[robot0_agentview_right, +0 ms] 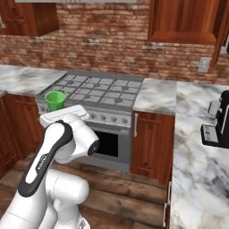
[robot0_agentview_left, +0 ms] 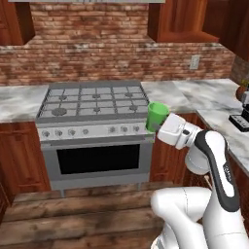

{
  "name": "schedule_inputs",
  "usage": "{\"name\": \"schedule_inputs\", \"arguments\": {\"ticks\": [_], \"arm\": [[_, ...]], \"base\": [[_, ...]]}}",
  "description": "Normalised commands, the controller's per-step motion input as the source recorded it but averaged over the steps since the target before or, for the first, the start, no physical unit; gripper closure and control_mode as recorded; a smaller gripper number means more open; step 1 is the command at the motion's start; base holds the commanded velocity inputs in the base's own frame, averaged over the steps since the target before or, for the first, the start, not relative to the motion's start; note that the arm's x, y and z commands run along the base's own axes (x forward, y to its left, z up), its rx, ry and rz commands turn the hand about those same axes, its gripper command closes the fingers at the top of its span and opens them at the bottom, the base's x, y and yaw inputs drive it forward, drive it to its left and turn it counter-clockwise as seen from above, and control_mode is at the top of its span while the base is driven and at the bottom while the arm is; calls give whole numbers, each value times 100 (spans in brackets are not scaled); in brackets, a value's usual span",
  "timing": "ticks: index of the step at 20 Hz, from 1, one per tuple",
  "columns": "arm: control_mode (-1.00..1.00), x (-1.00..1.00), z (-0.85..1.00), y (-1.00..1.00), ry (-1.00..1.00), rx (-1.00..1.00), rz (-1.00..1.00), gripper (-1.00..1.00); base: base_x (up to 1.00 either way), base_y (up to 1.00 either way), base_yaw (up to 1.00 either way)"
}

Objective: Move the cup from next to the sink to the open cabinet. Then, move the bowl with the onion to the fridge to clear the area for faucet cleaning.

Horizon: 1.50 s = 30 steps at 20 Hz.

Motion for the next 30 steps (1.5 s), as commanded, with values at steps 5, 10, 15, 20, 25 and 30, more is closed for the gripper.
{"name": "schedule_inputs", "arguments": {"ticks": [5,10,15,20,25,30], "arm": [[100,0,0,0,0,0,0,100],[100,0,0,0,0,0,0,100],[100,0,0,0,0,0,0,100],[100,0,0,0,0,0,0,100],[100,0,0,0,0,0,0,100],[100,0,0,0,0,0,0,100]], "base": [[100,0,-12],[100,-5,-18],[100,-6,-25],[98,-23,-33],[28,-59,-41],[13,-14,-13]]}}
